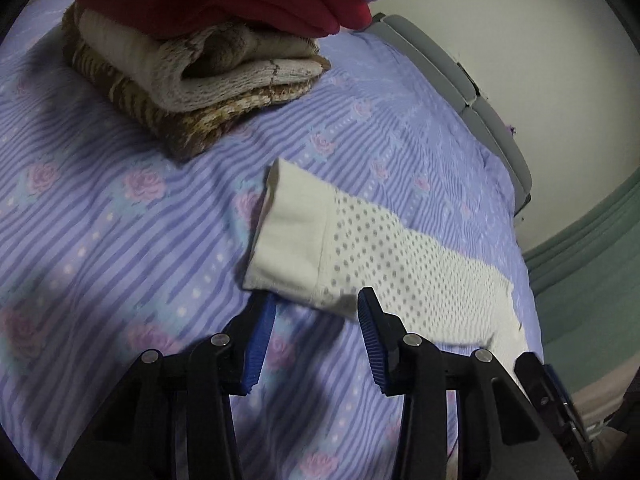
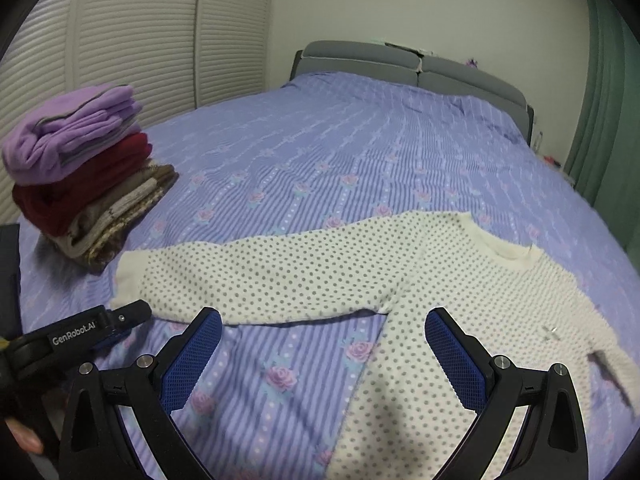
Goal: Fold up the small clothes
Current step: 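Move the left gripper to the cuff of the sleeve nearest it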
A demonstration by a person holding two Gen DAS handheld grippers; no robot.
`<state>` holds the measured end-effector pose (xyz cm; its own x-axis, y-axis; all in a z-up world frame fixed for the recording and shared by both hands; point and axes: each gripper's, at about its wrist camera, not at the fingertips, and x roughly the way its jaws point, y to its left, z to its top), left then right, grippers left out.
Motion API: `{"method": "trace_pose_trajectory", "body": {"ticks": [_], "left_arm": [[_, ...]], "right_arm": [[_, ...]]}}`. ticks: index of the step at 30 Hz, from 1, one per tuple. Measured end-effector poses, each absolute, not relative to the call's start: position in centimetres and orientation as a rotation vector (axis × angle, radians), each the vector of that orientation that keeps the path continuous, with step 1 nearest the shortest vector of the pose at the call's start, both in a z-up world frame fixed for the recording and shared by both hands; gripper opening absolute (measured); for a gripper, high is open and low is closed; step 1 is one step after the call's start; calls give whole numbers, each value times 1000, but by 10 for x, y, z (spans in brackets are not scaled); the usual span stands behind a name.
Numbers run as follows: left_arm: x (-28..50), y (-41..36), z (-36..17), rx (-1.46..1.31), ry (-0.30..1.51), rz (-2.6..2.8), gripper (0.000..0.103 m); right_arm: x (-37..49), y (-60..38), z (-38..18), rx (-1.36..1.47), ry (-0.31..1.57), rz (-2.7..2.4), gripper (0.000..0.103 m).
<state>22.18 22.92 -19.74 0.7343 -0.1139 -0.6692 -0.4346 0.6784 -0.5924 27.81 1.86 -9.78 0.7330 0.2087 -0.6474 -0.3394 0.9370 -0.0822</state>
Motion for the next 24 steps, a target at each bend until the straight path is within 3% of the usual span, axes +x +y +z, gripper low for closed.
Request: {"method": "trace_pose_trajectory", "body": {"ticks": [9, 24], "left_arm": [[219, 233, -201, -867, 707, 174, 46], [227, 236, -210, -842, 631, 123, 48]], "right_arm": [[303, 8, -111, -100, 769, 258, 102], [289, 5, -88, -94, 712, 271, 102]]}}
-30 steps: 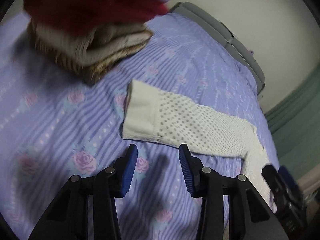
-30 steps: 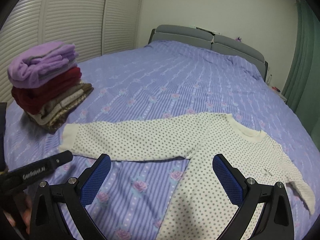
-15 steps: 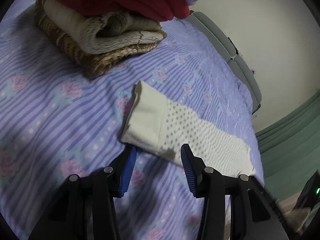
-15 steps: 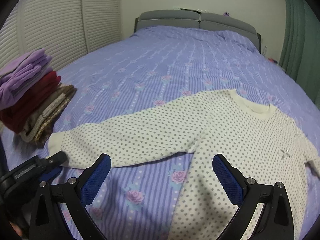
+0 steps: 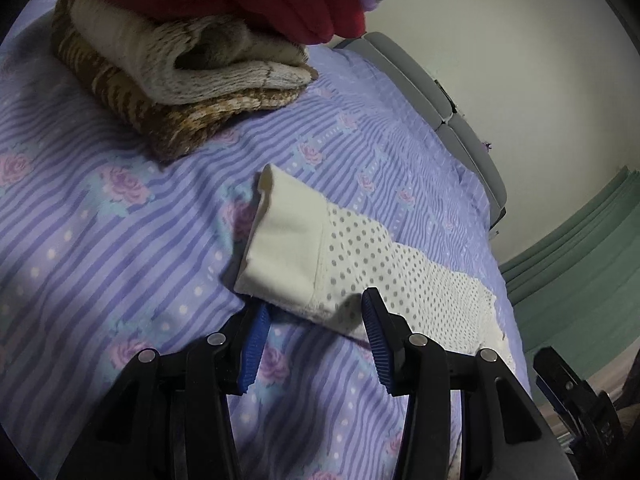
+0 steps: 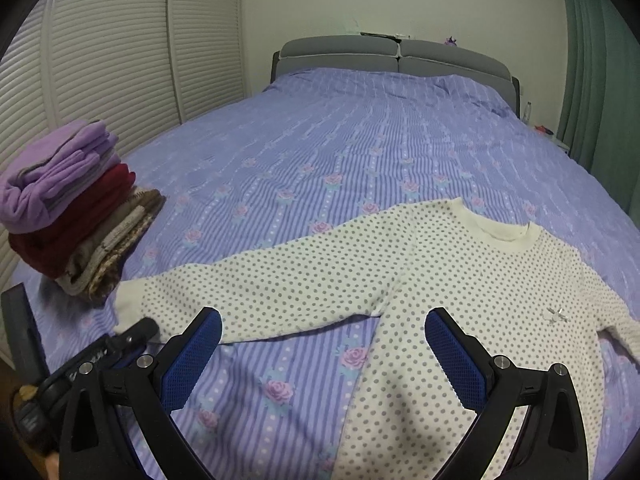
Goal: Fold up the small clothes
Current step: 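Move the left gripper to the cuff of the sleeve nearest it, then grasp the sleeve cuff with the left gripper and fold it across the shirt body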
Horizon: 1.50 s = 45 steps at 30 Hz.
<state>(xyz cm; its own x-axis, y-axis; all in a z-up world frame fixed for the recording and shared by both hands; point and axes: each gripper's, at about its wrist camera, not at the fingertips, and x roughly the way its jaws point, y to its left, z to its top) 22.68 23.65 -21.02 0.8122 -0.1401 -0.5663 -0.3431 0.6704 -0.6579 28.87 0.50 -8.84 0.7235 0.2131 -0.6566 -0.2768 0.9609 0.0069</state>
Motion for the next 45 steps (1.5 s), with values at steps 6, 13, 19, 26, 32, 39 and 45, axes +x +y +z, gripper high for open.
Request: {"method": "trace_pose_trajectory", "body": {"ticks": [6, 13, 19, 26, 32, 39, 45], "left_arm": [[224, 226, -182, -733, 602, 107, 47], [245, 226, -180, -664, 638, 128, 34], [253, 235, -169, -626, 651, 168, 18], [270, 173, -87, -320, 543, -4, 10], [309, 99, -19, -174, 446, -235, 10], [353, -3, -6, -59, 486, -418, 10], [381, -86, -48, 18, 622, -485, 10]], "right_arm": [[286, -1, -86, -100, 716, 254, 102], [287, -14, -84, -74, 717, 231, 102], [285, -22, -85, -98, 708, 207, 102], [293, -55, -80, -47, 721, 175, 102], [299, -107, -62, -31, 687, 109, 102], [311, -183, -45, -13, 663, 6, 102], [308, -245, -48, 5, 678, -80, 102]]}}
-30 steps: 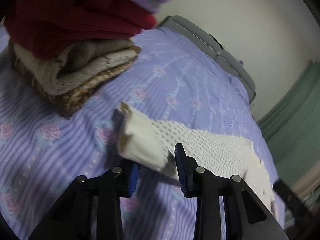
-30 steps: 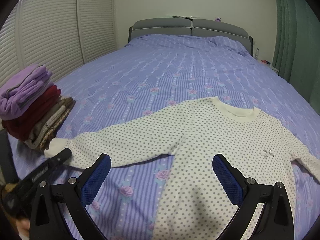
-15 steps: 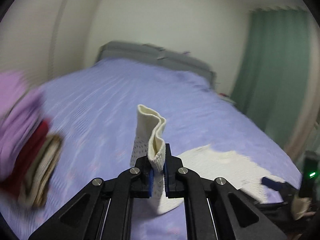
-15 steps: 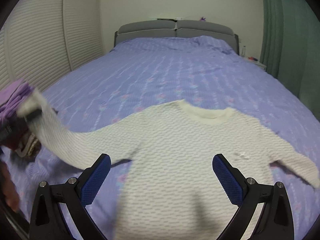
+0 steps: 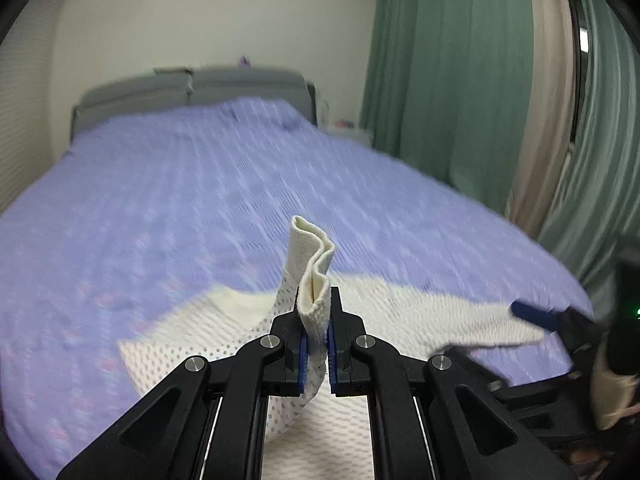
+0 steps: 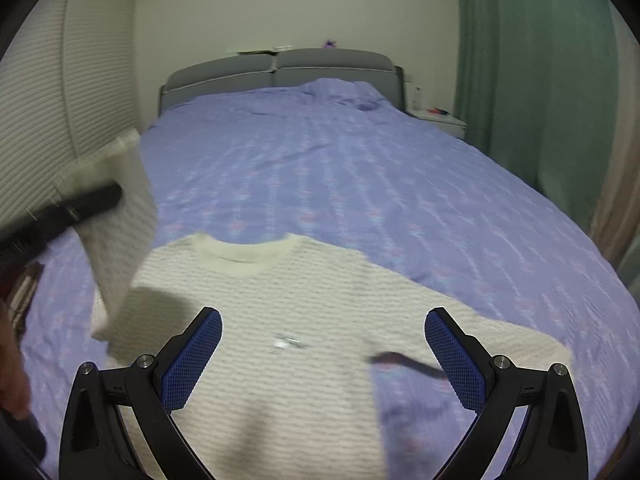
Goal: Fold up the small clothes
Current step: 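Grasp the sleeve cuff with the left gripper and fold it across the shirt body, then open the left gripper and release the folded sleeve on the shirt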
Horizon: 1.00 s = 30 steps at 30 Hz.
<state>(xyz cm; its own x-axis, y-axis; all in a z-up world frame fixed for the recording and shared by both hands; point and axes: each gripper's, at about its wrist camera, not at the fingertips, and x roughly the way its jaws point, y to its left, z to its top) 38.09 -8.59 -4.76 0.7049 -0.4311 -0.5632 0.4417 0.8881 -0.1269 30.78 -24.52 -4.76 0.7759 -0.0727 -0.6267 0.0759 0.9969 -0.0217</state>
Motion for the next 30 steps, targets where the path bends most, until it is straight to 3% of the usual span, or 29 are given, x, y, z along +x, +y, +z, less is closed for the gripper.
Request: {"method": "trace_pose_trajectory", "body": {"ticks": [10, 12, 14, 21, 26, 30], "left_arm": [[373, -154, -113, 118, 789, -503, 13], [376, -157, -116, 125, 806, -501, 43], [372, -154, -113, 116, 792, -507, 62], [338, -101, -67, 79, 637, -496, 85], [317, -44, -68, 155, 603, -399, 82], [319, 3, -98, 169, 692, -310, 54]], "right_arm": [[289, -301, -71, 16, 726, -160, 102], [288, -302, -73, 12, 730, -170, 102], [285, -302, -75, 12, 732, -174, 102], [282, -297, -76, 34, 723, -160, 102], [280, -283, -86, 54, 738, -111, 102], [284, -267, -97, 50, 755, -56, 101]]}}
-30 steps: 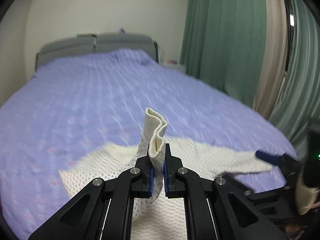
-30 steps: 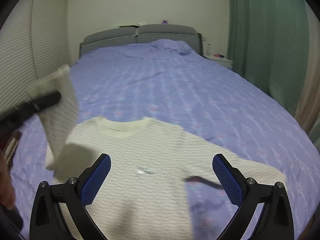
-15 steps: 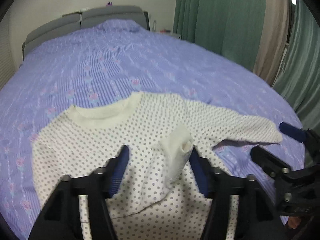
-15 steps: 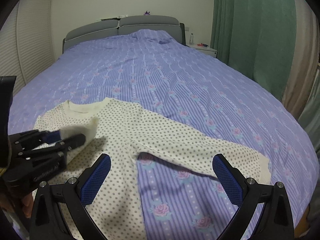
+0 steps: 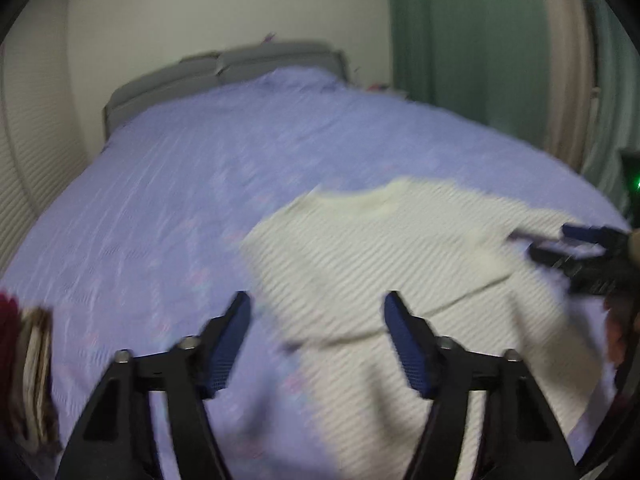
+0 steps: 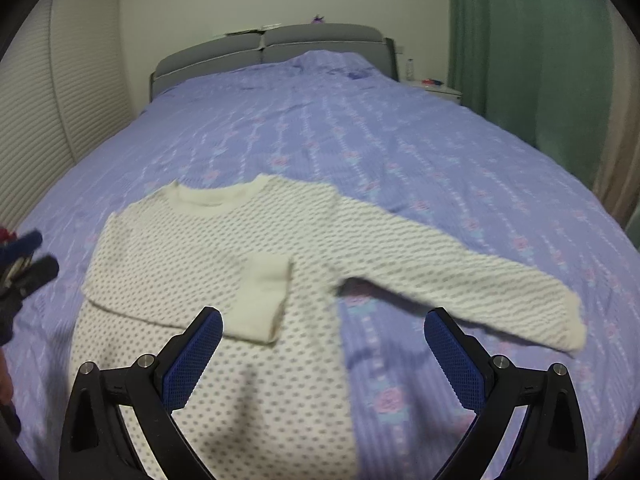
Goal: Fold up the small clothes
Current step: 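Open the left gripper and release the folded sleeve on the shirt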
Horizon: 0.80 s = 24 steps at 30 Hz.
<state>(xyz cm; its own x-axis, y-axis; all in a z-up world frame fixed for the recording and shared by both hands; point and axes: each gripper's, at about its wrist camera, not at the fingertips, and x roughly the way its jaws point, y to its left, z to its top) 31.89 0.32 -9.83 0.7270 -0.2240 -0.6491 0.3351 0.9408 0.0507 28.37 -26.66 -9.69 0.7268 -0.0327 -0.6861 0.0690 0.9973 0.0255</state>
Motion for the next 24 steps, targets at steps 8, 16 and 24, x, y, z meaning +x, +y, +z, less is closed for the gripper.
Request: {"method": "trace_pose_trajectory", "body": {"ticks": [8, 16, 24], "left_arm": [[319, 38, -134, 109, 761, -259, 47], [317, 18, -145, 115, 764, -299, 47], [325, 18, -151, 96, 777, -291, 47]], "right_arm": [[295, -255, -117, 168, 808, -10, 85], [301, -256, -139, 258, 872, 0, 72], [308, -261, -142, 325, 889, 0, 66]]}}
